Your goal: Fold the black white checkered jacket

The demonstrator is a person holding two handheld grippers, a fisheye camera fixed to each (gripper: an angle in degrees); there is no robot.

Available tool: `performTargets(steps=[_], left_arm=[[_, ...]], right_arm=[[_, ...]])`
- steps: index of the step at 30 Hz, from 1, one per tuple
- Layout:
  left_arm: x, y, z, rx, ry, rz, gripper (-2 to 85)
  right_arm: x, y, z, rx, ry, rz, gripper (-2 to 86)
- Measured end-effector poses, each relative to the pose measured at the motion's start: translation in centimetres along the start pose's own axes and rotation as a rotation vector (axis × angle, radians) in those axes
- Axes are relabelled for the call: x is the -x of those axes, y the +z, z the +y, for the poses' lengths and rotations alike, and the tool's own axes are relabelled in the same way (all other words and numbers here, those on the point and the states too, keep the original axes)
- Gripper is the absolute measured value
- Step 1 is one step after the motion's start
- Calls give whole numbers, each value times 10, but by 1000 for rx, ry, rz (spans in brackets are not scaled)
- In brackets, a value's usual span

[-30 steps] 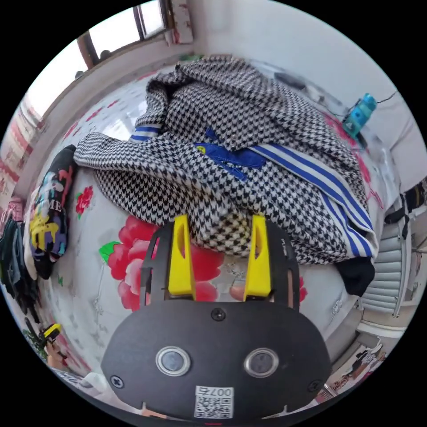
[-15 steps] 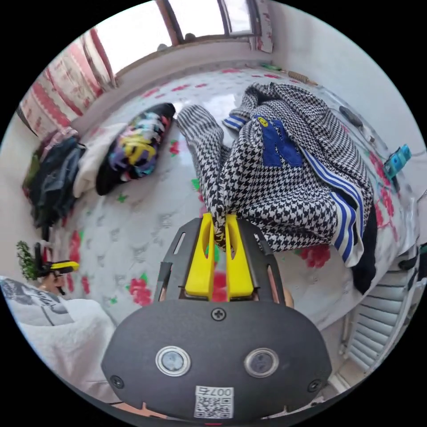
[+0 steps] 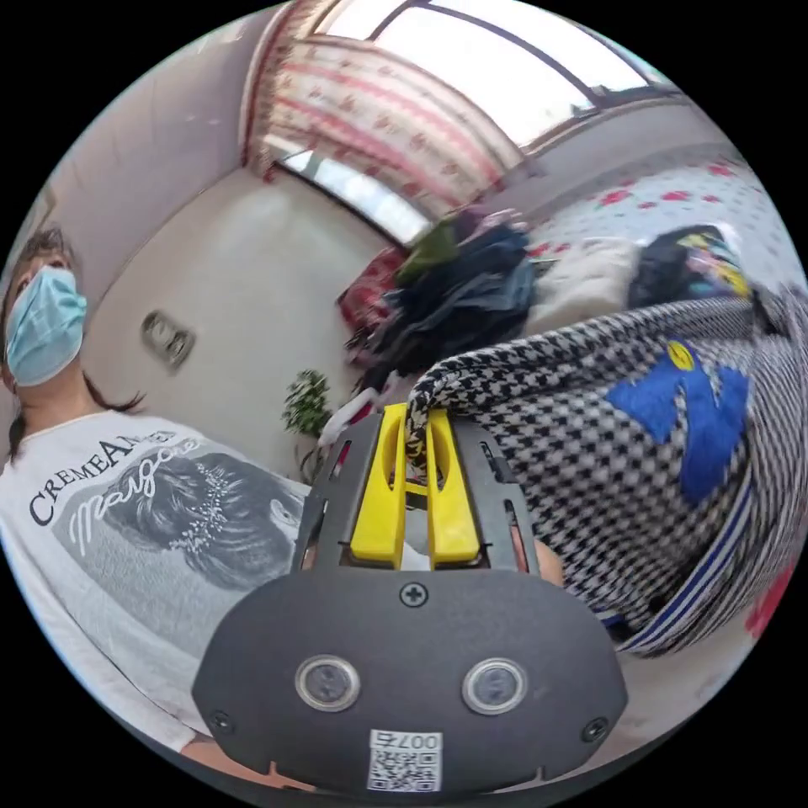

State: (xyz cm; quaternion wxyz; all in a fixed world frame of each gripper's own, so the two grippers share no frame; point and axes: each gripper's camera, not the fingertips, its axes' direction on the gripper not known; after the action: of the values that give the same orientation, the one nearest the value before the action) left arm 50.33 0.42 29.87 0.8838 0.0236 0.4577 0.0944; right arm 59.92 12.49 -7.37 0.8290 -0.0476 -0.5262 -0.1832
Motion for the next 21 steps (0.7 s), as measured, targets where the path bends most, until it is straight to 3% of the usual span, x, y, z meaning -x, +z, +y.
performTargets(steps=[2, 5, 7, 10, 16, 21], left_arm=[[9, -22, 7, -39, -29, 0, -10], [30, -63, 20, -124, -102, -16, -10], [53, -101, 36, -188, -205, -69, -10], [90, -145, 71, -210, -415, -227, -10], [125, -226, 176, -416, -638, -224, -8], [112, -238, 208, -435, -595, -195, 25]], right_arm=[[60, 81, -27, 161, -188, -220, 21], [134, 181, -42, 334, -387, -352, 24], [158, 230, -41, 401, -447, -258, 28], [147, 285, -30, 506, -361, -97, 38], [75, 260, 4, 445, -186, 33, 60], [65, 239, -4, 353, -169, 145, 72]])
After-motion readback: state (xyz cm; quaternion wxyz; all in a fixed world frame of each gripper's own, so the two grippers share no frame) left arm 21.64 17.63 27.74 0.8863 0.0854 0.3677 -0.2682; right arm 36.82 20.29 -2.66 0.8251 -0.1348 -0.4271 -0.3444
